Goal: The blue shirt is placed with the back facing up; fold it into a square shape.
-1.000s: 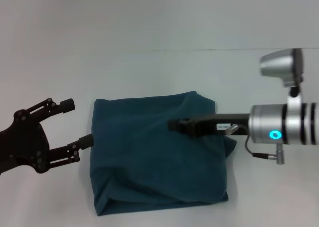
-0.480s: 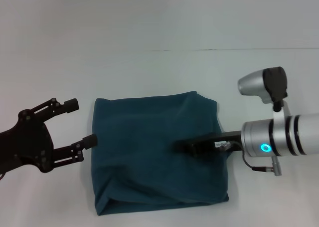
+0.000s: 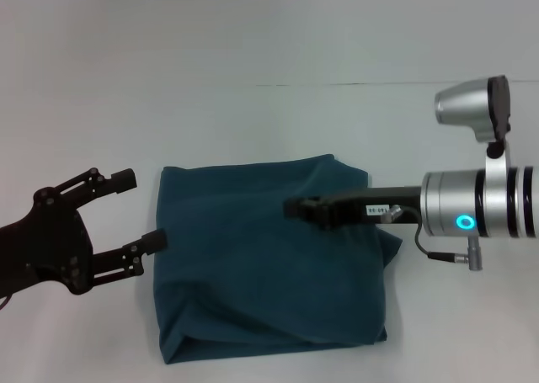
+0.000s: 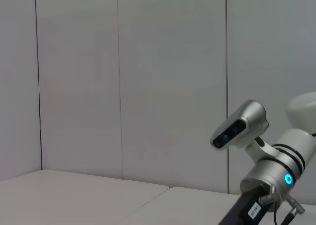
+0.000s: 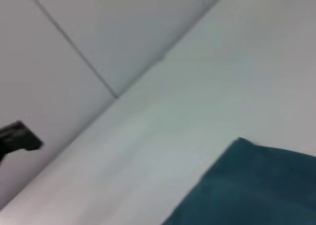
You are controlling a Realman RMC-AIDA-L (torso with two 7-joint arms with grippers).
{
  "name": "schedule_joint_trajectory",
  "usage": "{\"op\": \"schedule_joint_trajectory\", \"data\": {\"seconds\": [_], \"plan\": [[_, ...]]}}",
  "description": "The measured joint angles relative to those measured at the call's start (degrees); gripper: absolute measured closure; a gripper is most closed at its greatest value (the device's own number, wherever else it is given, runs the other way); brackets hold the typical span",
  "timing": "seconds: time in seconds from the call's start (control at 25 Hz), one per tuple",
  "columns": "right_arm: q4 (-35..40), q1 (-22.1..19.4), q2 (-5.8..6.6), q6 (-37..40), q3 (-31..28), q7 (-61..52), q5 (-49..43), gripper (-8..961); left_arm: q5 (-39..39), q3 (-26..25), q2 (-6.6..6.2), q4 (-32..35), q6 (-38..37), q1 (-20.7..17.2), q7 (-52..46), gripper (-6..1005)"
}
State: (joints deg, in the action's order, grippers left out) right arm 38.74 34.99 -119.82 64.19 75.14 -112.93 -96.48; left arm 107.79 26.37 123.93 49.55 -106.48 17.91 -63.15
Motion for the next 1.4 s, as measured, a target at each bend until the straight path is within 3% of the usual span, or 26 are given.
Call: {"op": "schedule_joint_trajectory", "data": {"seconds": [0.16, 0.48, 0.84, 0.96, 1.24, 1.4], "plan": [[-0.70, 1.58, -0.19, 1.08, 0.67, -0.02, -0.14, 932, -0.04, 0.00, 0.00, -0.06, -0.03, -0.16, 0.06, 139], [-10.10, 6.88, -0.34, -3.66, 4.61, 0.77, -0.24, 932, -0.04, -0.01, 0.00, -0.68, -0.12, -0.24, 0.37, 139], [-12.74, 5.52, 0.38, -4.82, 4.72, -1.21, -1.53, 933, 0.32, 0.02, 0.00, -1.04, -0.13, -0.12, 0.75, 139], [-10.99, 4.44, 0.21, -4.60, 4.49, -1.38, -2.20, 933, 0.35, 0.13, 0.00, -1.46, -0.14, -0.01, 0.82, 139], [1.42, -0.69, -0.14, -4.35, 4.05, -0.97, 0.96, 932, 0.41, 0.35, 0.00, -1.48, -0.13, 0.02, 0.84, 140], [5.94, -2.25, -0.11, -4.88, -0.66, 1.90, 4.09, 932, 0.30, 0.35, 0.00, -1.48, -0.13, 0.02, 1.07, 140]]}}
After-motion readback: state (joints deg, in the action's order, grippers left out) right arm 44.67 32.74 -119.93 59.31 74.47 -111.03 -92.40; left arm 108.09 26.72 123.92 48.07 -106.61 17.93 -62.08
